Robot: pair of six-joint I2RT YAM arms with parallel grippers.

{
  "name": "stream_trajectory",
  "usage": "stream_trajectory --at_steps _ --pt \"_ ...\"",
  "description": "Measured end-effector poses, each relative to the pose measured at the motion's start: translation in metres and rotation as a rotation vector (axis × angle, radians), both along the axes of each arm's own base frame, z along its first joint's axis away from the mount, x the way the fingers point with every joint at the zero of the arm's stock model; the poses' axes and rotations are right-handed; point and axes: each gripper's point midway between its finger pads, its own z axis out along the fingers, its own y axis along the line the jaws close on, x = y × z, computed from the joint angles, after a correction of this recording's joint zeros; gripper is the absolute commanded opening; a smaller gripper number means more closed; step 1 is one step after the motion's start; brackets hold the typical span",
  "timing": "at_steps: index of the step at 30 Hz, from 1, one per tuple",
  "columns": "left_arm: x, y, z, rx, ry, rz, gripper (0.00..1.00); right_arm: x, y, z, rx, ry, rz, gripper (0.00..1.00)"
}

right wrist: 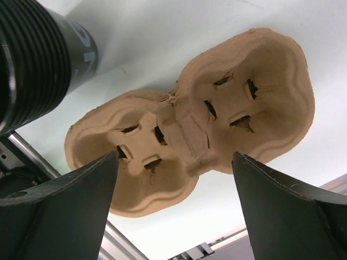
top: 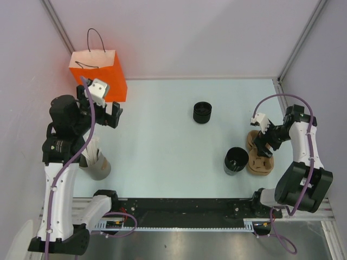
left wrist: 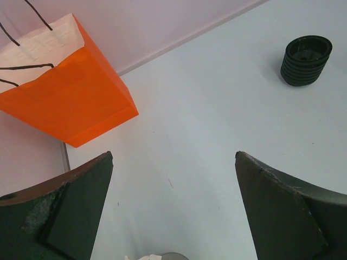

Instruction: Pack the takeout coffee

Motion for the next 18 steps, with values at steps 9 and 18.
stream_trajectory --at_steps 9,18 --pt "0.001 -0.001 -0.006 -0.002 0.014 -0.006 1.0 0.012 -0.006 -0.021 -0.002 0.019 -0.015 0.83" --pt "0.001 -0.003 -0.006 -0.006 0.018 -0.018 1.0 0.014 -0.006 -0.031 0.002 0.02 -0.02 0.75"
